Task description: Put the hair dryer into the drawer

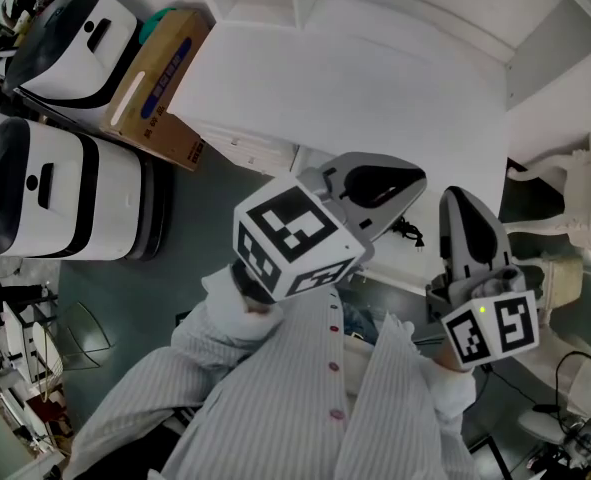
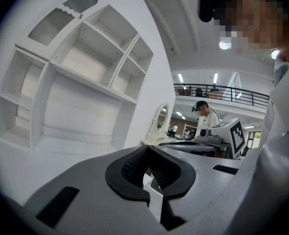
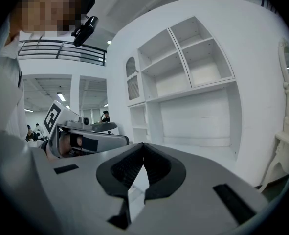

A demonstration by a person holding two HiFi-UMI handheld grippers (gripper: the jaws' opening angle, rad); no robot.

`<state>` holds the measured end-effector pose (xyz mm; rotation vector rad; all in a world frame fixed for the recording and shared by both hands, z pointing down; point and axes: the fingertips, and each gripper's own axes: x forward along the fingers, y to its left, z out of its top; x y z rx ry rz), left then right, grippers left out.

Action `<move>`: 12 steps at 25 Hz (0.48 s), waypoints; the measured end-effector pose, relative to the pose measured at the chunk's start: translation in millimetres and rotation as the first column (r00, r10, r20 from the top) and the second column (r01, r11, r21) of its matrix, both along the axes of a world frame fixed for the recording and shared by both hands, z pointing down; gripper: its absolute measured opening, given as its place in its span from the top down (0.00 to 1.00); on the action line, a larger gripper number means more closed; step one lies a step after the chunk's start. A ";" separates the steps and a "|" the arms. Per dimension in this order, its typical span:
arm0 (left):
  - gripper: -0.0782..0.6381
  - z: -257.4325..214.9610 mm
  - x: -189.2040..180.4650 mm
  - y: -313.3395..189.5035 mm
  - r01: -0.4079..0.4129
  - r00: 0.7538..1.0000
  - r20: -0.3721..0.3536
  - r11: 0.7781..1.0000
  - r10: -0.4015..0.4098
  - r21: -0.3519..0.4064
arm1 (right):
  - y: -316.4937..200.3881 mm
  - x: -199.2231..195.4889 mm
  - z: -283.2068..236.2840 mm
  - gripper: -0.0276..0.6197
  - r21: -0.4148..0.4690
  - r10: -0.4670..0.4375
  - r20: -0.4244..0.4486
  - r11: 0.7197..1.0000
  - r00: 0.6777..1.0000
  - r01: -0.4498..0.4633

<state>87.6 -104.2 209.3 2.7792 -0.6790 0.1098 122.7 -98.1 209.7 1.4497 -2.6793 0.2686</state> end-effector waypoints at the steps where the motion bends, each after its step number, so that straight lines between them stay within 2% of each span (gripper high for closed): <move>1: 0.88 0.4 -0.5 0.1 0.001 1.000 0.000 1.000 -0.001 -0.001 | 0.0 -0.4 0.2 0.94 -0.001 0.000 0.000 1.000 1.000 0.000; 12: 0.88 -0.8 -3.1 -3.7 0.018 1.000 -0.006 1.000 -0.018 -0.004 | 0.9 0.4 1.2 0.94 -0.006 -0.011 0.005 1.000 1.000 0.011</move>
